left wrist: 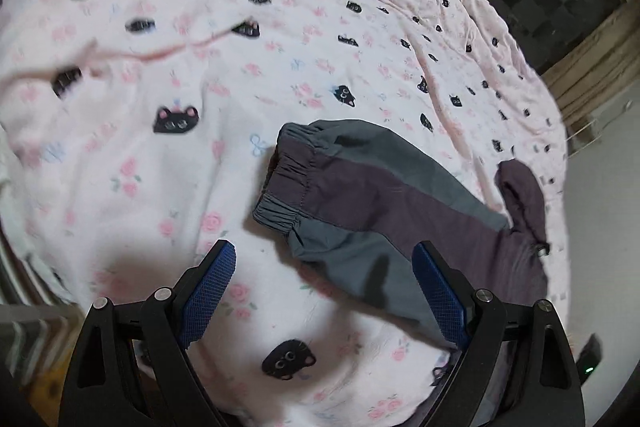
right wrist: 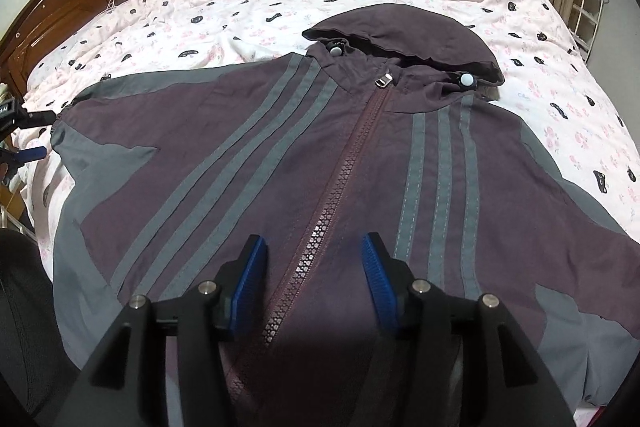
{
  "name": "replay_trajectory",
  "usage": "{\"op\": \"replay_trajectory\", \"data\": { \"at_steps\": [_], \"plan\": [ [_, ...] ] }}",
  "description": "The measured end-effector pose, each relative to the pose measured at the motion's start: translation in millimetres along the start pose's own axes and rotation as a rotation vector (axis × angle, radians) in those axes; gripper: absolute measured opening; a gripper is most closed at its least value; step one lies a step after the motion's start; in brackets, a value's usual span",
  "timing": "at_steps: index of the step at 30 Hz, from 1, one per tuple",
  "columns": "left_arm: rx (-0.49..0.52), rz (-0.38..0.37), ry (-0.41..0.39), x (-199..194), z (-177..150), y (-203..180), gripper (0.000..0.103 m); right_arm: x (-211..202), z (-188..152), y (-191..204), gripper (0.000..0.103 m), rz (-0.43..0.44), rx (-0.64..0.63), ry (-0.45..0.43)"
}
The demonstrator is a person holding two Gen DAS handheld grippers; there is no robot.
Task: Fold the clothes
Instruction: 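Lower the left gripper onto the jacket sleeve cuff and close it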
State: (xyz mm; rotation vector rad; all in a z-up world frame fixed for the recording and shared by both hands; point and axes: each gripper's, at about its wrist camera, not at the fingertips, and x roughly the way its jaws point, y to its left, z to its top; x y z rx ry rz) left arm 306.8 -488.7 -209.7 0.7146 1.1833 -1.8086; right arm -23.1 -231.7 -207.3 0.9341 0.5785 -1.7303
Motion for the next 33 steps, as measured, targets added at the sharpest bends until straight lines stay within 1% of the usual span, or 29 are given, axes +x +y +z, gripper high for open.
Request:
{"op": "replay_trajectory", "data": {
  "at_steps": [6,12,15,17,23,27,30,32,33],
  "plan": [
    [-0.104,-0.076,0.032,12.3,6.6,15.3,0.087,0.1,-0.2,0.8,0.053,0.0,0.008,0.003],
    [-0.092,-0.089,0.021,16.1,6.5,8.9,0.088,-1.1,-1.1,1.1,0.053,0.004,0.006,0.009],
    [-0.1,-0.132,0.016,15.7,7.4,7.9,0.088,-1.5,-1.7,1.3,0.053,0.002,0.005,0.01],
    [-0.116,-0.176,0.02,16.8,8.6,10.5,0.088,-1.6,-2.1,1.0,0.053,0.003,0.008,0.011],
    [-0.209,-0.283,0.011,25.4,12.7,29.7,0.087,-5.2,-4.1,-0.9,0.053,0.017,0.028,0.014],
    [-0.237,-0.33,0.001,31.6,12.7,38.9,0.086,-10.3,-7.7,-4.7,0.053,0.022,0.047,0.008],
    [-0.249,-0.343,-0.035,32.4,11.2,44.0,0.079,-13.7,-10.8,-8.2,0.053,0.027,0.067,0.006],
    [-0.254,-0.346,-0.05,33.3,10.3,47.4,0.071,-15.1,-12.6,-9.7,0.053,0.03,0.078,0.006],
    [-0.258,-0.345,-0.057,33.5,10.1,48.8,0.068,-15.7,-13.7,-9.9,0.053,0.03,0.081,0.006]
  ]
}}
